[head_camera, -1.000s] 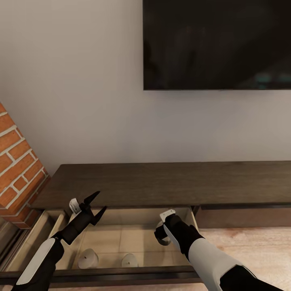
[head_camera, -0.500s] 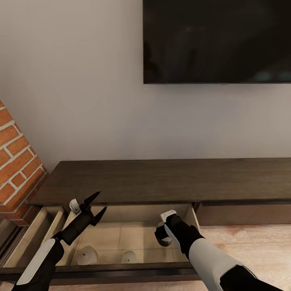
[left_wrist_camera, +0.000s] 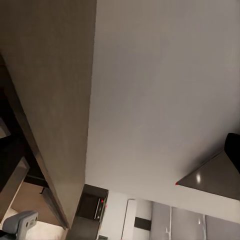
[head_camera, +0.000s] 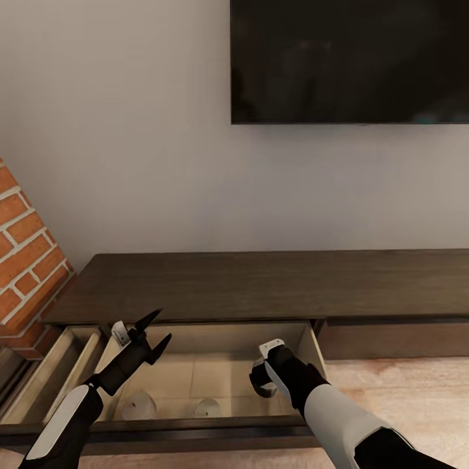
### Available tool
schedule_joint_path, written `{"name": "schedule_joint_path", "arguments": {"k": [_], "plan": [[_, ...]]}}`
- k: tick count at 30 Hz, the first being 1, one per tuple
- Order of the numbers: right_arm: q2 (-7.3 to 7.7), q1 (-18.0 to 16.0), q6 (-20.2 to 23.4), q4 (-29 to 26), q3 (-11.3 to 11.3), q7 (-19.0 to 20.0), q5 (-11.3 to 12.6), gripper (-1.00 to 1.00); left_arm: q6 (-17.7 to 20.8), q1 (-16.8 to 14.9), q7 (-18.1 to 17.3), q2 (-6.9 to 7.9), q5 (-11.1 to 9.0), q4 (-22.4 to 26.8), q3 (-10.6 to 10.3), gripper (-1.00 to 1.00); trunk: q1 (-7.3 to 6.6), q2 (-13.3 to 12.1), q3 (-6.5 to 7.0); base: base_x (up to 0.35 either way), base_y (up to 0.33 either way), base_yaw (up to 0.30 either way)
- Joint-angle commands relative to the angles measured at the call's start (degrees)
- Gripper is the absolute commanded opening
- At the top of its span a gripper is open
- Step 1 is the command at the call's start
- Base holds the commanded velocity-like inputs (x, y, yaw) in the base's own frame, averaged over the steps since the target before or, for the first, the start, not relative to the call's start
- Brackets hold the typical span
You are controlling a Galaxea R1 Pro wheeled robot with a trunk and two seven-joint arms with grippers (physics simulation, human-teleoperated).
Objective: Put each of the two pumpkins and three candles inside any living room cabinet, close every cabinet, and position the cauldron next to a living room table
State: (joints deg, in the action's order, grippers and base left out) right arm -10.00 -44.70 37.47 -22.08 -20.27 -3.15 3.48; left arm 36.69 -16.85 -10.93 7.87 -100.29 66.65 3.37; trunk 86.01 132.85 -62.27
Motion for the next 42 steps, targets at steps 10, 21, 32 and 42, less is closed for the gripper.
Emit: {"name": "schedule_joint_path", "arguments": {"k": [10, 21, 32, 42], "plan": [[0.0, 0.0, 0.3, 0.0, -0.3, -0.4, 0.4, -1.0, 0.3, 0.0, -0.1, 0.04, -0.2, 0.0, 0.1, 1.0, 2.19, 4.0, -1.84, 0.0, 0.0, 0.0], [0.0, 0.0, 0.3, -0.1, -0.4, -0.3, 0.2, -1.0, 0.3, 0.0, -0.1, 0.04, -0.2, -0.1, 0.1, 1.0, 4.61, 8.5, -3.82, 0.0, 0.0, 0.0], [0.0, 0.0, 0.3, -0.1, -0.4, -0.3, 0.3, -1.0, 0.3, 0.0, -0.1, 0.04, -0.2, -0.1, 0.1, 1.0, 5.82, 10.5, -6.05, 0.0, 0.0, 0.0], [0.0, -0.4, 0.4, 0.3, 0.3, -0.4, 0.6, -1.0, 0.3, 0.0, -0.1, 0.13, -0.3, -0.2, 0.2, 1.0, 5.96, 10.5, -7.16, 0.0, 0.0, 0.0]]}}
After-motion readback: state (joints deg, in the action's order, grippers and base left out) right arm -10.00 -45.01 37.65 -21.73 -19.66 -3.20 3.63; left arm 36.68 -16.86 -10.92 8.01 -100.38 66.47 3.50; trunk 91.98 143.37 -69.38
